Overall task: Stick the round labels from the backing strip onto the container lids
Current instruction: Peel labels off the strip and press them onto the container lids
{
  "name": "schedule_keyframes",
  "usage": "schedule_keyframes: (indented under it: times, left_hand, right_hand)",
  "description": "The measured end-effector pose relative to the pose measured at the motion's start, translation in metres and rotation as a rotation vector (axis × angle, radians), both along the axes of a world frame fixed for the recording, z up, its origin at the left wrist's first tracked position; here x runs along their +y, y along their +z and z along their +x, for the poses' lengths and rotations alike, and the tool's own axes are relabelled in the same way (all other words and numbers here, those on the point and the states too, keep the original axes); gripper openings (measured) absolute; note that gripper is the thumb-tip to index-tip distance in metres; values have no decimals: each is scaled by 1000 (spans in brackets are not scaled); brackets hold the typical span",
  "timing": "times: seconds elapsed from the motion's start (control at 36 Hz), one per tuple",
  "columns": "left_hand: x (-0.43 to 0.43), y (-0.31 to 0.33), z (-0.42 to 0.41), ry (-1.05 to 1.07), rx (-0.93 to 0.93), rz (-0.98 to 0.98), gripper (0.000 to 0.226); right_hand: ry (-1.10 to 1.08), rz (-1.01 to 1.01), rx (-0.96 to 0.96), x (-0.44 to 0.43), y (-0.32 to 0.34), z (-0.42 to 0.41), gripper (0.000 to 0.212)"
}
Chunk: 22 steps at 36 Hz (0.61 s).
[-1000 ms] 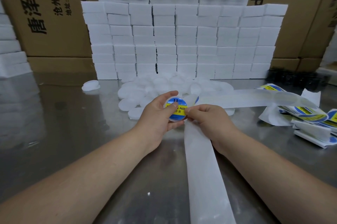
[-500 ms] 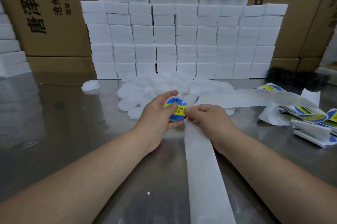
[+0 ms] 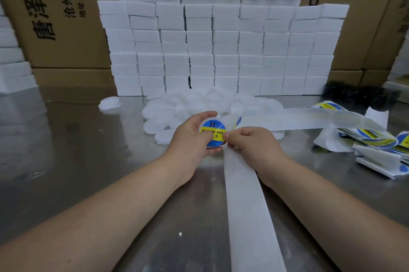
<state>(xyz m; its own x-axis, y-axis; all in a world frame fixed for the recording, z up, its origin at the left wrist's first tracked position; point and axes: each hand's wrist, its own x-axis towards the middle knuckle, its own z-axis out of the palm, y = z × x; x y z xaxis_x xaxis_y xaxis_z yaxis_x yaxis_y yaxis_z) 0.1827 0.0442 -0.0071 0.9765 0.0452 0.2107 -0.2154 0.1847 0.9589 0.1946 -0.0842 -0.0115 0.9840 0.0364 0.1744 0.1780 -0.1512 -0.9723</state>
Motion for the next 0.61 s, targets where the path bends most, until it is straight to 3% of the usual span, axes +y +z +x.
schedule_keyframes:
  times: [0.36, 0.61]
  left_hand:
    - [-4, -3, -2, 76, -171, 182, 60]
    - [-5, 1, -4, 142, -169, 154, 53]
  right_hand:
    - [-74, -117, -56, 0, 1, 5, 28]
    - [-73, -96, -46, -1, 3, 2, 26]
